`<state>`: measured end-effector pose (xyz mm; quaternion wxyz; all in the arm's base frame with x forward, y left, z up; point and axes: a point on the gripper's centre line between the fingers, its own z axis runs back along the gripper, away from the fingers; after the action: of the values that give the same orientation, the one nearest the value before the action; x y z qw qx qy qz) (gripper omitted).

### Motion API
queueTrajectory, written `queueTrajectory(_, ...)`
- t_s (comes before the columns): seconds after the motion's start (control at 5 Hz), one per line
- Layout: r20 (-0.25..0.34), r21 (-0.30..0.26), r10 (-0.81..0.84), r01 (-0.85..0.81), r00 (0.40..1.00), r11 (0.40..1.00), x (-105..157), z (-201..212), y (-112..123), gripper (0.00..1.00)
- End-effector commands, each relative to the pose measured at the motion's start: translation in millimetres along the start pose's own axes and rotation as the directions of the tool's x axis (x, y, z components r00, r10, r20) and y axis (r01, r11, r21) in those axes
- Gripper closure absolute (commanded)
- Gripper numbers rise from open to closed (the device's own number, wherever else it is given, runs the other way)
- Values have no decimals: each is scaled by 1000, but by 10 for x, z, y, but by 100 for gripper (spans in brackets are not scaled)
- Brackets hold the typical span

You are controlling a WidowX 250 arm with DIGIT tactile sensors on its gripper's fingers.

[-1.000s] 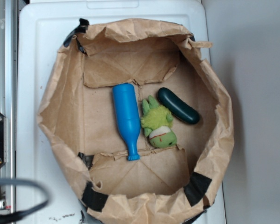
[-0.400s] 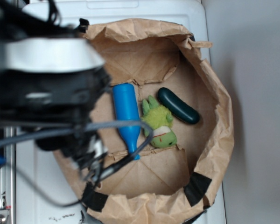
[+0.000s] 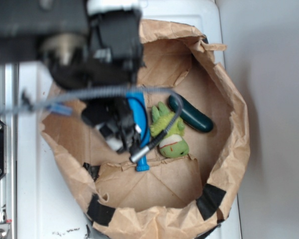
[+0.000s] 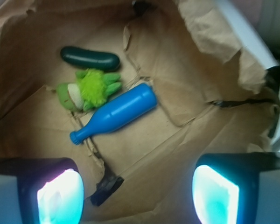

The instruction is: Grab the blue bottle.

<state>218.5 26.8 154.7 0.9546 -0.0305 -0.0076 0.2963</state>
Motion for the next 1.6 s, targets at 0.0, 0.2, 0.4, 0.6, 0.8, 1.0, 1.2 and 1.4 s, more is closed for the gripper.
queueTrajectory(0.0,25,-21,17,-16,1000,1000,40,59,52,0)
queueTrajectory(0.2,25,-21,17,-16,1000,1000,40,59,52,0)
queueTrajectory(0.4,54,-10,41,-41,998,999,97,-49,173,0)
queueTrajectory(0.6,101,44,58,-63,993,997,223,-344,-129,0)
queueTrajectory(0.8,125,74,97,-107,987,992,309,-547,-316,0)
queueTrajectory(1.0,181,78,202,-218,963,973,376,-855,-384,0)
queueTrajectory(1.2,188,22,289,-298,939,954,412,-907,-275,0)
queueTrajectory(1.4,194,-41,393,-393,899,919,453,-1065,-104,0)
